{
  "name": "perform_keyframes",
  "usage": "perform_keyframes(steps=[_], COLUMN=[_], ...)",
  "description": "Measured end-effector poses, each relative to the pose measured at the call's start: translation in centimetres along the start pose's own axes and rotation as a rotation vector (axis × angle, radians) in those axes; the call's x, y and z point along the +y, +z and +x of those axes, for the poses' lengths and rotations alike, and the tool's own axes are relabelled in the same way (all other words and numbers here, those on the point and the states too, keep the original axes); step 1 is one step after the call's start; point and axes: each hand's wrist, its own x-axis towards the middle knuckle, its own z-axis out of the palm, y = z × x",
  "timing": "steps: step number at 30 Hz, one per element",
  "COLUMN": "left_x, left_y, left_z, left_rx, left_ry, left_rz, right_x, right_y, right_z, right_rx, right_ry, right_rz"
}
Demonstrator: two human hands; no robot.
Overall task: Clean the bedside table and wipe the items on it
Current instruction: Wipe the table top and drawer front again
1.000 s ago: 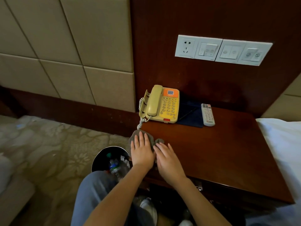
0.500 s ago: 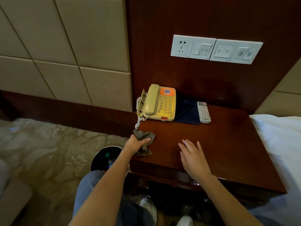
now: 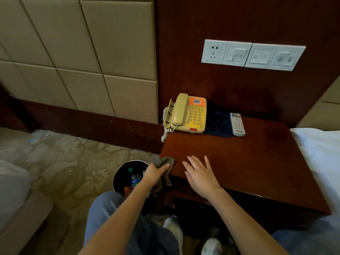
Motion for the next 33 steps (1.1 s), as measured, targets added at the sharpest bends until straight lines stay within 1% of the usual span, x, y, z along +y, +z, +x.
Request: perform_keyframes(steps=[3, 9, 12, 16, 19, 26, 30, 33], left_x=[1.0, 2.6, 3.8, 5.7, 6.3, 5.5, 3.3, 1.5], left_y=[0.3, 0.8, 1.0, 1.8, 1.9, 1.4, 0.7, 0.6], left_z=[1.0, 3.5, 5.1, 6.8, 7.7, 5.8, 3.1, 1.3], left_rx=[0.026, 0.022, 0.026, 0.08, 0.071, 0.017, -0.007, 0.04], left_ry=[-0.025, 0.002, 0.036, 0.026, 0.025, -0.026, -0.084, -0.13], left_rz=[0.08, 0.112, 0.135, 0.141, 0.125, 0.097, 0.012, -0.039], right_x=[0.1, -0.2, -0.4, -0.3, -0.6, -0.8, -0.8, -0.6], right_y=[0.2, 0.5, 0.6, 0.0, -0.5, -0.9, -1.2, -1.4], right_z=[0.2, 0.8, 0.8, 1.0, 1.2, 1.3, 1.4, 1.2], right_rx=[-0.022, -0.046, -0.112, -0.205, -0.255, -0.285, -0.292, -0.248], right_ry=[0.029, 0.065, 0.083, 0.075, 0.09, 0.099, 0.094, 0.093], right_rz=[0.017, 0.054, 0.023, -0.057, -0.063, -0.04, -0.018, 0.021])
